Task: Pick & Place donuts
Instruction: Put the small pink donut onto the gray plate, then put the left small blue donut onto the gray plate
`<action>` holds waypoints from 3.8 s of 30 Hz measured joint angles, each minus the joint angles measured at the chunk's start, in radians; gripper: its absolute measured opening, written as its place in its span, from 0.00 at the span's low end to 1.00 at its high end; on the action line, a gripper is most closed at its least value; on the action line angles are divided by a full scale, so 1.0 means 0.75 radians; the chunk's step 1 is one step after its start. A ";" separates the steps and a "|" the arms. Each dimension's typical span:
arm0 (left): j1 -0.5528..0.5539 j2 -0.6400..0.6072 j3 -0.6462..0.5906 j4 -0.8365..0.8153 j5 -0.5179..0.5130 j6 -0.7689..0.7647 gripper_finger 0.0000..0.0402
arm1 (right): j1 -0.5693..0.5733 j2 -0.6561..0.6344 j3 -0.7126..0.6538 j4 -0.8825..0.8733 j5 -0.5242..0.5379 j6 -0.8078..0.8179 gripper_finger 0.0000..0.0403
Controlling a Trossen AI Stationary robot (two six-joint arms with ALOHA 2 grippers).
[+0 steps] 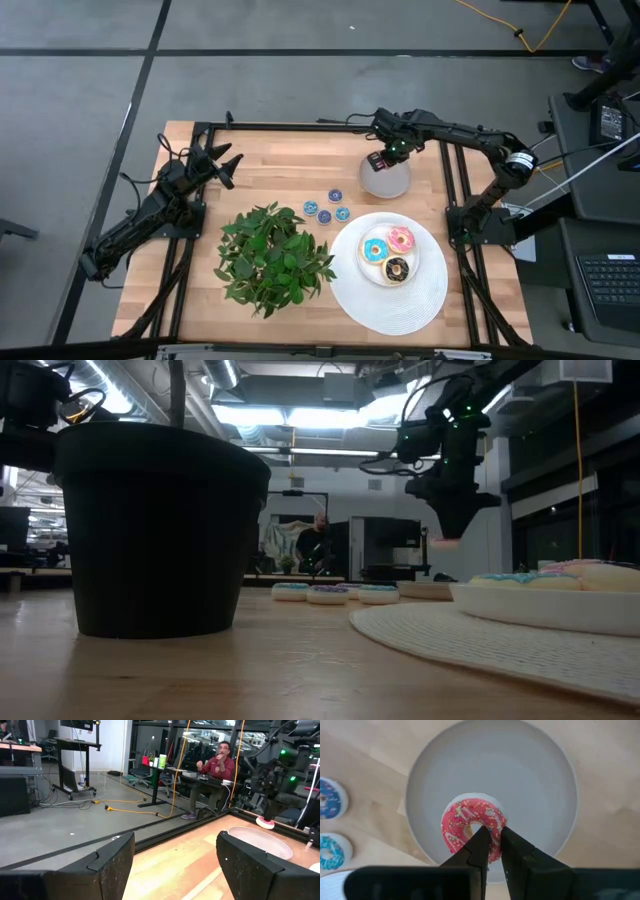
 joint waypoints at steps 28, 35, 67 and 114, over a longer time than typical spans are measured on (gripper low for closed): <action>0.000 0.000 0.000 0.000 0.000 0.000 0.67 | -0.165 -0.063 -0.369 0.256 0.013 0.210 0.12; 0.000 0.000 0.000 0.000 0.000 0.000 0.67 | -0.199 -0.063 -0.399 0.299 0.035 0.170 0.12; 0.000 0.000 0.000 0.000 0.000 0.000 0.67 | -0.194 -0.063 -0.216 0.209 -0.043 -0.258 0.43; 0.000 0.000 0.000 0.000 0.000 0.000 0.67 | 0.440 0.519 0.643 0.303 -0.223 -1.402 0.43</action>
